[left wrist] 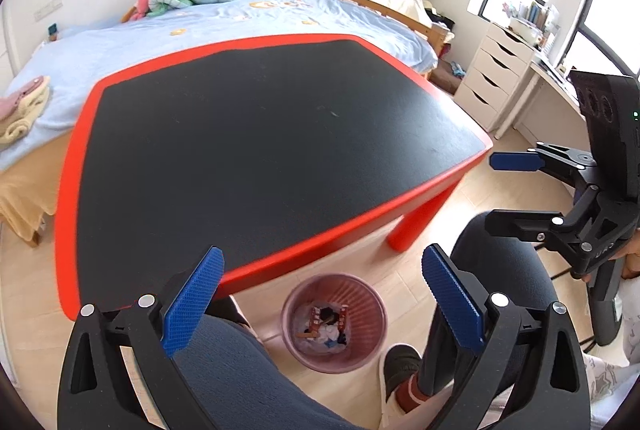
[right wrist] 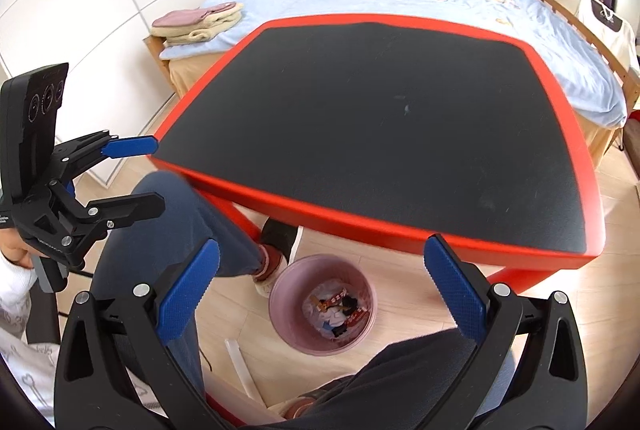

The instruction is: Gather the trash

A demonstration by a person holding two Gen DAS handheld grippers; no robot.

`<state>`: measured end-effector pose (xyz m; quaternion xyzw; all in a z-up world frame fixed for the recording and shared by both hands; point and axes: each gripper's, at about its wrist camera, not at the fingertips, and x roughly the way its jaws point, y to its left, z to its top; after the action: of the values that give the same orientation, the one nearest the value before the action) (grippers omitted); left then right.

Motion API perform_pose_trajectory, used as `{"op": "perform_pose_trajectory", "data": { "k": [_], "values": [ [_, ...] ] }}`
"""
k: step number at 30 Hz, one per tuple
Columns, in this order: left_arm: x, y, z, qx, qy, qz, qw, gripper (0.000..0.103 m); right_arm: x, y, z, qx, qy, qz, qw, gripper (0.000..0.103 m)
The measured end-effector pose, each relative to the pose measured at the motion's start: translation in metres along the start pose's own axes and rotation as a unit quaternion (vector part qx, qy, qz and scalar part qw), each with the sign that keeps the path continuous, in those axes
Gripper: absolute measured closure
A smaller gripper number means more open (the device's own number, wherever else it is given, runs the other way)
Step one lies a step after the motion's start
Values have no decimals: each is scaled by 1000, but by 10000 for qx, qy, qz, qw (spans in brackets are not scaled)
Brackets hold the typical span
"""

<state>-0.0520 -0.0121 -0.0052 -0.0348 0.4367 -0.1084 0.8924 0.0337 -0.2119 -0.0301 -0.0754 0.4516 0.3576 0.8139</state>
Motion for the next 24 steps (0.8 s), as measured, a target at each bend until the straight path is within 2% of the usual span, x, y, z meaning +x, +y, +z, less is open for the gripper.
{"op": "perform_pose_trajectory", "data": {
  "k": [12, 18, 24],
  "values": [
    [-12, 28, 55, -176, -606, 636, 9960, 8, -12, -19, 67, 102, -561, -458, 9973, 3],
    [-9, 34, 71, -240, -631, 691, 9953, 7, -15, -27, 92, 92, -701, -514, 9962, 3],
    [-4, 37, 78, -326, -558, 623, 9960, 6, -14, -29, 103, 66, -733, -426, 9964, 3]
  ]
}}
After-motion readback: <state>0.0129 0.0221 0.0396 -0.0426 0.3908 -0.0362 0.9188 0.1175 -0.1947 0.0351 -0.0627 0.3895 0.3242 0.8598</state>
